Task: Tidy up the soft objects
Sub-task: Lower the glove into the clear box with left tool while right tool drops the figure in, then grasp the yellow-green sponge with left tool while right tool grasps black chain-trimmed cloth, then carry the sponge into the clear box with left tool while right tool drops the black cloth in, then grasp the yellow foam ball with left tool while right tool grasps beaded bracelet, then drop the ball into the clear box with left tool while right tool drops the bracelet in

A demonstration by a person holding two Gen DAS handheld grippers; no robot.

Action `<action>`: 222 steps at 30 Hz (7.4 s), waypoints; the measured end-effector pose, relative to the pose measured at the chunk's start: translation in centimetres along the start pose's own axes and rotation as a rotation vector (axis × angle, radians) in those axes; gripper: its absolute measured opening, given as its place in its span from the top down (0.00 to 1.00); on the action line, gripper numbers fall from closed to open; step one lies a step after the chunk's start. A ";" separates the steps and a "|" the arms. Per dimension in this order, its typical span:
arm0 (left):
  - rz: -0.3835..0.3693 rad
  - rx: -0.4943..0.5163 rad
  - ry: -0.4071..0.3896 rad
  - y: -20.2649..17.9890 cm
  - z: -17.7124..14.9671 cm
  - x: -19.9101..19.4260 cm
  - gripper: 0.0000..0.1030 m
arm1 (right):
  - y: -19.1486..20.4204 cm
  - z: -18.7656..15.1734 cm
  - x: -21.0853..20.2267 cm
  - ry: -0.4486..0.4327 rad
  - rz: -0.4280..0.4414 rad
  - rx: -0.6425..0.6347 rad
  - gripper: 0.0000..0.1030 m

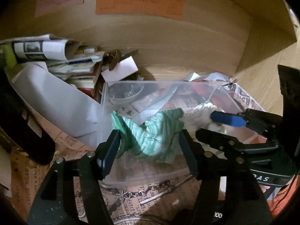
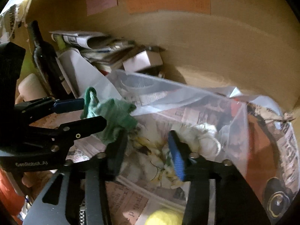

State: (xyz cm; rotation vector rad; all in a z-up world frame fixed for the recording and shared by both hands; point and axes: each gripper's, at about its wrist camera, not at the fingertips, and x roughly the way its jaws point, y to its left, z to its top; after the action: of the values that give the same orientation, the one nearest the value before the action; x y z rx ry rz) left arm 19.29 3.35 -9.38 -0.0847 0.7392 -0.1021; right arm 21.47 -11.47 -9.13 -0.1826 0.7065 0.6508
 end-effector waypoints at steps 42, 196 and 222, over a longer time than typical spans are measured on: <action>-0.006 -0.019 0.071 -1.6 -12.1 -8.0 0.01 | 3.9 -11.1 -5.8 0.007 0.045 0.111 0.78; -0.201 0.093 0.144 -8.8 -7.2 -0.2 0.56 | -5.0 -11.5 -4.2 0.155 -0.103 0.102 0.34; -0.173 0.070 -0.060 -7.0 -3.1 -5.7 0.56 | -3.2 -7.5 -11.3 -0.122 -0.113 0.081 0.87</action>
State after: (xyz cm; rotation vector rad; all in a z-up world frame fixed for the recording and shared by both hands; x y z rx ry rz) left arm 12.54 -3.02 -7.02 -0.0845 0.6671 -0.2887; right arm 12.92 -22.31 -7.59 -0.1068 0.5991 0.5196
